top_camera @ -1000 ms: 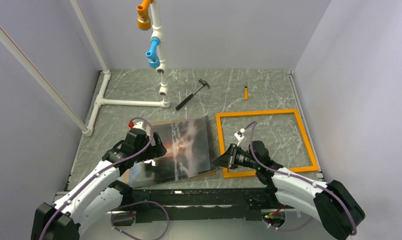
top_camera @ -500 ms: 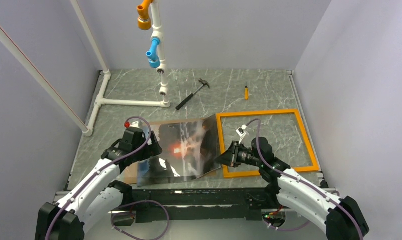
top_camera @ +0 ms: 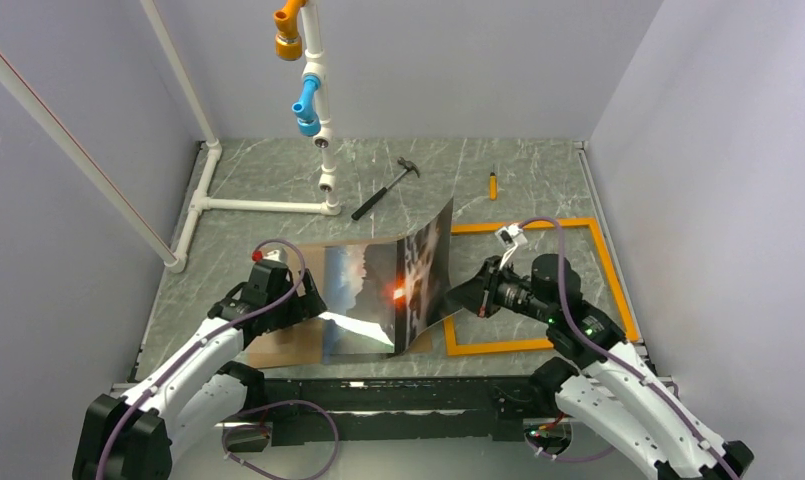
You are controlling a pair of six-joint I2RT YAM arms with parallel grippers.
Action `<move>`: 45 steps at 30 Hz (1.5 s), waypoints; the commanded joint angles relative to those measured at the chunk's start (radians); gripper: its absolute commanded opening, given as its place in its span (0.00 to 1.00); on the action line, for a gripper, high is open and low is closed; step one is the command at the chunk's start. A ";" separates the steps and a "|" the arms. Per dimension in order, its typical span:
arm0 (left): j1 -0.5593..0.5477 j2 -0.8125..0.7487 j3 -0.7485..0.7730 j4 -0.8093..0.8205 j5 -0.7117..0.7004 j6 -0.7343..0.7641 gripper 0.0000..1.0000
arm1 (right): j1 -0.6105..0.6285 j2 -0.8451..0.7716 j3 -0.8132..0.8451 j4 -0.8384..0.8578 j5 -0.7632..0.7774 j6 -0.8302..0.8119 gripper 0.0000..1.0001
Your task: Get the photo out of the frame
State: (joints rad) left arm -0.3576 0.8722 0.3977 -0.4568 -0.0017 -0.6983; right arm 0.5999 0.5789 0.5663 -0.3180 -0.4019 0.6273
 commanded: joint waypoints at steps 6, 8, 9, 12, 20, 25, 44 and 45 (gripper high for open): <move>0.003 0.001 -0.040 0.091 0.075 -0.052 0.99 | -0.005 -0.013 0.327 -0.194 0.100 -0.152 0.00; 0.002 0.009 -0.057 0.116 0.098 -0.065 0.99 | -0.005 0.011 0.394 -0.209 0.102 -0.177 0.00; 0.001 0.013 -0.063 0.130 0.111 -0.072 0.99 | -0.006 0.027 0.425 -0.212 0.099 -0.188 0.00; -0.001 0.024 -0.071 0.163 0.134 -0.087 0.99 | -0.004 0.086 0.527 -0.206 0.081 -0.218 0.00; -0.004 -0.045 0.034 0.077 0.115 -0.061 0.99 | -0.005 0.284 0.754 -0.093 -0.079 -0.202 0.00; -0.001 -0.136 0.172 -0.084 0.008 -0.006 0.99 | 0.024 0.392 0.773 0.088 -0.175 -0.094 0.00; 0.029 -0.288 0.508 -0.454 -0.301 0.072 0.99 | 0.209 0.632 0.829 0.495 -0.107 0.069 0.00; 0.029 -0.284 0.504 -0.447 -0.298 0.070 0.99 | 0.204 0.618 0.809 0.498 -0.102 0.072 0.00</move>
State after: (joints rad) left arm -0.3325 0.5655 0.8852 -0.8810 -0.2707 -0.6464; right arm 0.8059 1.2541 1.3628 0.0433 -0.5068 0.6590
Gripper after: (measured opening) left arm 0.992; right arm 0.006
